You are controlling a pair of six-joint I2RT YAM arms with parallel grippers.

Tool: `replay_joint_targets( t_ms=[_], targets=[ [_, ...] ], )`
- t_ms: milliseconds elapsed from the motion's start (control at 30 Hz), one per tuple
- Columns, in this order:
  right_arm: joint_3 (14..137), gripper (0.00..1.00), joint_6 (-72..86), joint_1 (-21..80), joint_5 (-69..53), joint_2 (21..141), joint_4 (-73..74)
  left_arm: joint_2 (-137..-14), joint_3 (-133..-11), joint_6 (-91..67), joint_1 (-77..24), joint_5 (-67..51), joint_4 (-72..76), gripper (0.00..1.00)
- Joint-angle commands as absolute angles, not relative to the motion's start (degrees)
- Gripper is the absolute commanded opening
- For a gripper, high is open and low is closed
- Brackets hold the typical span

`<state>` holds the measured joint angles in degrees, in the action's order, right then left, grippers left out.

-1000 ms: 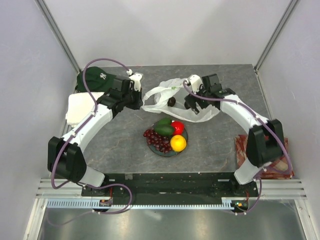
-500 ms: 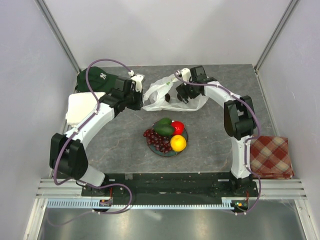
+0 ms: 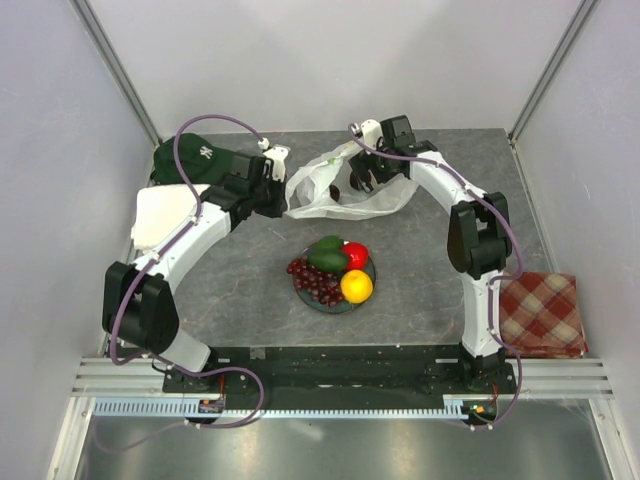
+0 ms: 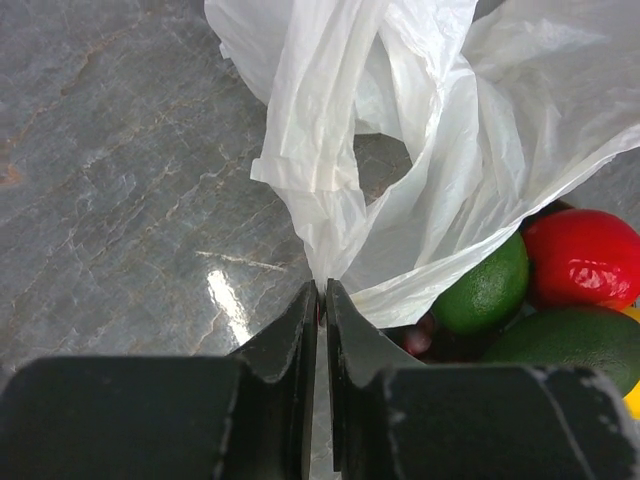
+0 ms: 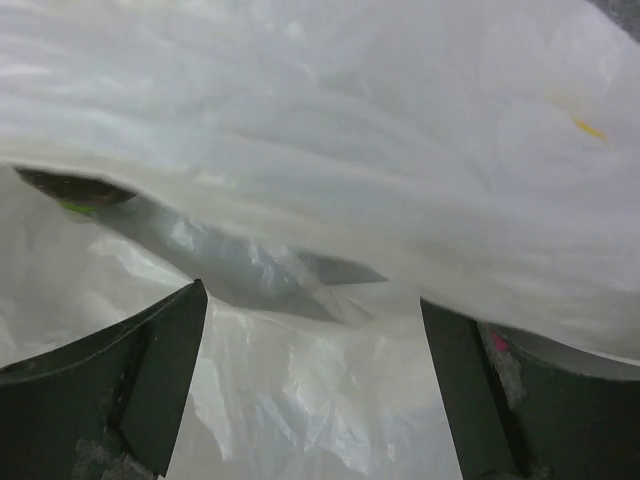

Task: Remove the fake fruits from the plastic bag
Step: Adjust the plastic bag at the center of the board, then take out the fake fruit from the plastic bag.

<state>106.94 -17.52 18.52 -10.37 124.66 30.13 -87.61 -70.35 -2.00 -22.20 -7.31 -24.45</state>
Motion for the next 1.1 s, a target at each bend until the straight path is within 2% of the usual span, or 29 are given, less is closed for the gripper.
replay_joint_targets(
  t_ms=[0,167,467,767,867,900,967,1000,1067],
  targets=[
    [108.5,0.96,-17.1,19.9,-10.7,121.2,30.0,-88.3,-73.5,-0.1,-22.1,-6.5,-24.1,0.14],
    [114.6,0.91,-16.1,21.3,-8.2,128.8,30.5,-88.6,-73.7,-0.2,-22.1,-6.9,-24.2,0.13],
    [118.6,0.95,-14.8,21.4,-5.1,136.1,30.4,-87.7,-72.7,-0.2,-22.1,-6.5,-24.2,0.13],
    [116.1,0.91,-15.4,21.6,-3.4,132.2,32.8,-87.2,-72.0,-0.1,-22.0,-5.9,-24.1,0.13],
    [113.4,0.82,-14.9,21.6,-3.3,130.4,33.0,-87.1,-71.7,-0.1,-22.1,-6.0,-24.1,0.12],
    [113.0,0.71,-14.9,21.6,-3.3,130.3,33.0,-87.2,-71.7,-0.3,-22.0,-6.2,-24.1,0.13],
    [113.1,0.59,-14.9,21.5,-2.8,130.6,33.4,-87.4,-71.8,-0.3,-22.1,-6.4,-24.0,0.13],
    [113.3,0.44,-15.0,21.6,-2.7,130.7,33.6,-87.5,-72.0,-0.3,-22.1,-6.6,-24.0,0.12],
    [114.0,0.35,-15.4,21.6,-2.4,130.4,34.0,-87.6,-72.2,-0.3,-22.1,-6.7,-24.0,0.12]
  ],
)
